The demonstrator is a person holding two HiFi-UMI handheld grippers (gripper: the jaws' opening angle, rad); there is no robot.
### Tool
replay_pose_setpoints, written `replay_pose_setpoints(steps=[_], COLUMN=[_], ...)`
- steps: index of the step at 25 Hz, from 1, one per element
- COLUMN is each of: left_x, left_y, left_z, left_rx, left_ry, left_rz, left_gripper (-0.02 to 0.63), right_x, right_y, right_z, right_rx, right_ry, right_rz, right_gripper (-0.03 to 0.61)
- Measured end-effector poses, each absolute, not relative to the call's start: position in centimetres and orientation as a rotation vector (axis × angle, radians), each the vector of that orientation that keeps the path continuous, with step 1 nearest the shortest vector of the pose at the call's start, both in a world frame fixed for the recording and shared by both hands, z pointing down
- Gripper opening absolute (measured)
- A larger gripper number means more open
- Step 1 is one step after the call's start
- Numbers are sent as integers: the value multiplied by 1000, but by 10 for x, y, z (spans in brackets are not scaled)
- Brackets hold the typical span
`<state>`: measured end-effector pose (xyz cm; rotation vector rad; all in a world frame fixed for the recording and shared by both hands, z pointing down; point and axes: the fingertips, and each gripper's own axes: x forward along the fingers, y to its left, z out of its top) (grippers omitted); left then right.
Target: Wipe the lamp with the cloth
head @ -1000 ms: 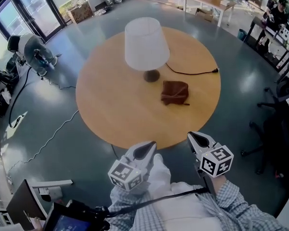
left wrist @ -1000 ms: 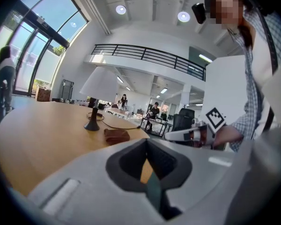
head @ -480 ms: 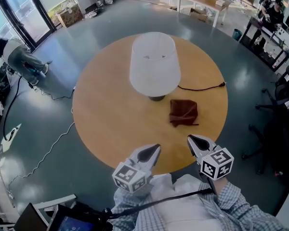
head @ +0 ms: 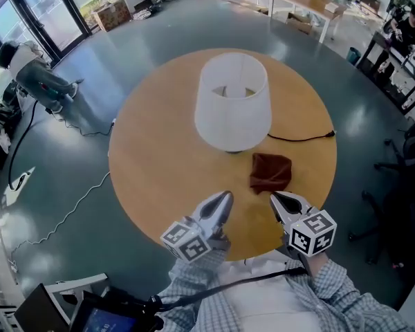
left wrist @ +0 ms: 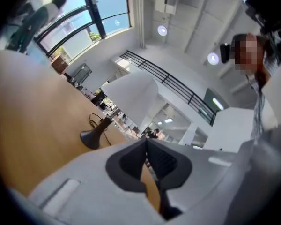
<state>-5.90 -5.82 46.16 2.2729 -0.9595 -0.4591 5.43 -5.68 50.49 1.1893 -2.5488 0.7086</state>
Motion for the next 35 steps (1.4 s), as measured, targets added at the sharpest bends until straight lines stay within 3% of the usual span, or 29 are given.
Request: replay_pose_setpoints(steps=[7,18,21,26,28,29,32,35], left_x=[-69,-71,-65,-61,-60,-59,-60,-62], left_y=[-107,-156,-160,-166,-163,-161,-159,-158], left_z=[457,462,457,440,434,431,428,428], left_rx=[2113,2013,2005,2034,2067,2086,2112,2108], left_ry=[-895,-767,-706,-655,-638,-624,-613,-635], left_rz=[-706,-947,-994,-1073,-1083,-1083,-1072,-1069], left_gripper=[33,225,247,242,184,122,107,103], right_x=[56,65,67,66,65,64,58,48], right_y=[-81,-100,-103,-111,-112,-113,-111,-106], right_z=[498,503,508,522,533,540,569,597], right_rx=[1149,1078,1064,1006,966,938,811,672], right_ry=[-2582,-2571,-2565,-2544,-2516,-2493,-2401,-2329], right_rz=[671,646,652,633,582,547,435,397], right_gripper=[3,3,3,3,3,3,6,136])
